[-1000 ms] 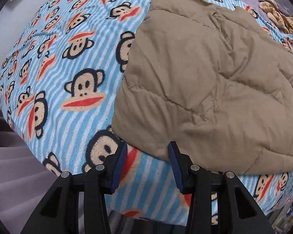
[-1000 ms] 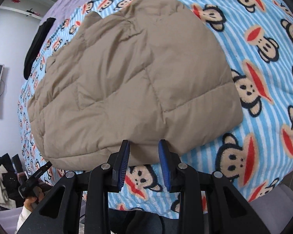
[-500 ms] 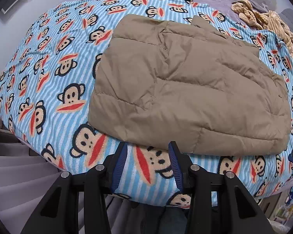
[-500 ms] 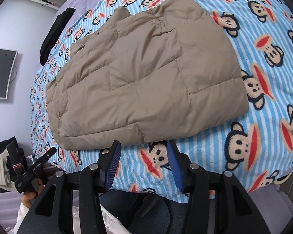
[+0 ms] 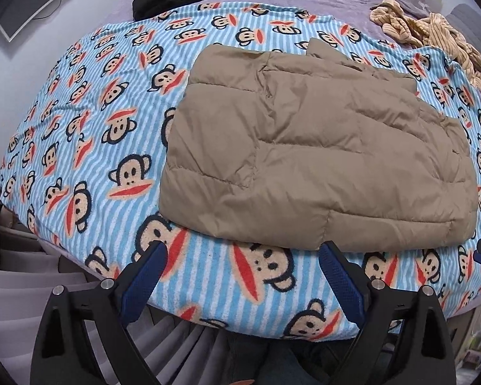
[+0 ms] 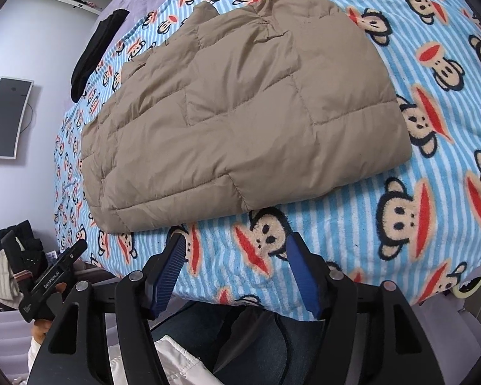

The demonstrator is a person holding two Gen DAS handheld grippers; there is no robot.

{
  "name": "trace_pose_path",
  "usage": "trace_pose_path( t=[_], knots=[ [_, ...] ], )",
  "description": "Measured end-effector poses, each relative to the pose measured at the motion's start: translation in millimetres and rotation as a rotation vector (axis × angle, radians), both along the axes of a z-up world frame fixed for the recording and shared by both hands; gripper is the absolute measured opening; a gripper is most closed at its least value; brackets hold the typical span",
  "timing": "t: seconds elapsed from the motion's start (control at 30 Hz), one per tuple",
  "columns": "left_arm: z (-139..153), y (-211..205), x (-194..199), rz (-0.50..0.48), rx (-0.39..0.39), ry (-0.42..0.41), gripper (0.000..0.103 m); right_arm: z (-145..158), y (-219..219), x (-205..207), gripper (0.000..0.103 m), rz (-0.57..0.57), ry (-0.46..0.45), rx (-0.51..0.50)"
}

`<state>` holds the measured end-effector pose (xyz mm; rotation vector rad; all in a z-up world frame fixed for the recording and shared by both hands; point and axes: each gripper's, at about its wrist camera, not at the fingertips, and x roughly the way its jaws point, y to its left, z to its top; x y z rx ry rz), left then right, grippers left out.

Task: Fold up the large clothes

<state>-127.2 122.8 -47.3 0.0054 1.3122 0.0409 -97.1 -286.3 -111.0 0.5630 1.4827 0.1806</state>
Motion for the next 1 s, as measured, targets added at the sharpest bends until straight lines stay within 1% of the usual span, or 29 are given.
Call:
trace_pose_path(
  t=[0.03, 0.13, 0.2, 0.37, 0.57, 0.7, 0.77, 0.87, 1.0],
  knots=[
    [0, 4, 4, -0.01, -0.002, -0.003, 0.096, 1, 4, 3, 0.074, 0.0, -0.007, -0.004],
    [-3, 19, 18, -0.023, -0.004, 0.005, 0.096, 3, 22, 12, 0.075, -0.004, -0.019, -0.016],
    [-5, 30, 29, -0.032, -0.003, 0.008, 0.096, 4, 37, 17, 0.081, -0.009, -0.02, -0.016],
    [-14, 55, 55, -0.073, -0.01, 0.042, 0.096, 6, 78, 31, 0.081, 0.005, -0.038, -0.043],
    [-27, 75, 77, -0.11, -0.027, 0.072, 0.096, -1, 114, 44, 0.083, -0.029, -0.012, -0.048],
    [-34, 82, 89, -0.133, -0.047, 0.09, 0.096, -1, 128, 49, 0.086, -0.051, -0.011, -0.077],
    [-36, 82, 92, -0.148, -0.046, 0.093, 0.096, 1, 133, 51, 0.094, -0.062, -0.022, -0.113],
    [-40, 80, 97, -0.155, -0.032, 0.095, 0.096, 5, 138, 55, 0.094, -0.072, -0.047, -0.153],
    [-44, 79, 101, -0.127, -0.035, 0.1, 0.096, 5, 143, 62, 0.094, -0.045, -0.029, -0.138]
  ],
)
